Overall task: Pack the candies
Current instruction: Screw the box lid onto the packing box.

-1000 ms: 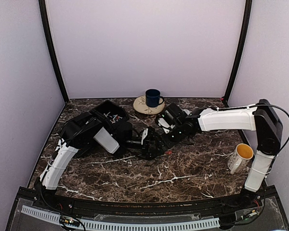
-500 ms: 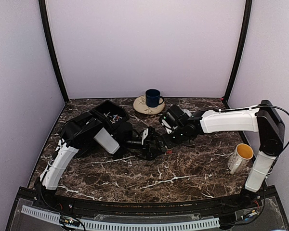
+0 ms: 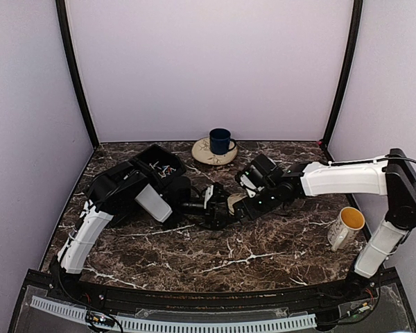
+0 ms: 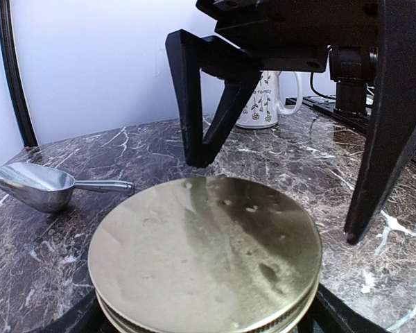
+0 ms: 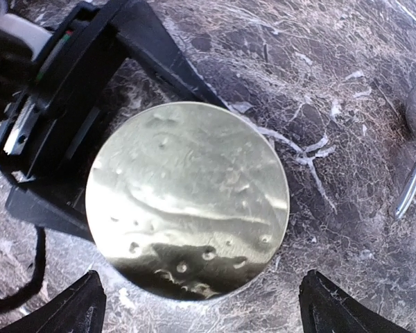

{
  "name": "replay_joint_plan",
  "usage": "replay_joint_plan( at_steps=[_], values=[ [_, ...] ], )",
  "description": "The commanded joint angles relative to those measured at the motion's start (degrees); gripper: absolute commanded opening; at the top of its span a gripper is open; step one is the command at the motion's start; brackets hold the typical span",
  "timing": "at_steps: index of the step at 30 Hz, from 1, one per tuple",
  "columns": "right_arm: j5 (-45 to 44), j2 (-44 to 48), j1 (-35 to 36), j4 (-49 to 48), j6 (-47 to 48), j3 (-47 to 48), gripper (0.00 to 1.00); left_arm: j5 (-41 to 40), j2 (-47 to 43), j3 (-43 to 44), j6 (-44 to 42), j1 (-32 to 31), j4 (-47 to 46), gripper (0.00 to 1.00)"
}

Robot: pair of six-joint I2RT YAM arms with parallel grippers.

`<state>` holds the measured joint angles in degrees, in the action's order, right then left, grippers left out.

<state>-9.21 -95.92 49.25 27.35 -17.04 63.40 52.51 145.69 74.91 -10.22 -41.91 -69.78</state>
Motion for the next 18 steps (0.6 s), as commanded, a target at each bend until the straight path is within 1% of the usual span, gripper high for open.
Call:
replay_joint_plan(
  at_steps=[1,6,10,14,16,18],
  values=[
    [2.79,4.05,0.58,0.32,3.49,-1.86,0.97,-2.59,9.18,-4.78,-5.78,-0.46,13.53,0.86],
    [2.94,10.35,0.16,-2.00,8.24,-6.22,0.97,-2.06,9.31,-4.54,-5.81,-0.51,13.86,0.86],
    [7.65,13.61,-2.75,-8.77,10.33,-8.85,0.97,-1.69,9.39,-4.43,-5.87,-0.38,14.03,0.86],
    [11.79,13.74,-5.67,-16.53,11.50,-9.55,0.97,-1.52,9.39,-4.34,-5.81,-0.44,13.98,0.86],
    [14.49,12.52,-7.42,-19.96,10.66,-9.28,0.99,-1.46,9.35,-4.34,-5.75,-0.37,13.97,0.86],
    [17.28,10.12,-9.22,-22.42,9.09,-7.90,0.97,-1.41,9.22,-4.34,-5.62,-0.44,13.91,0.86]
  ],
)
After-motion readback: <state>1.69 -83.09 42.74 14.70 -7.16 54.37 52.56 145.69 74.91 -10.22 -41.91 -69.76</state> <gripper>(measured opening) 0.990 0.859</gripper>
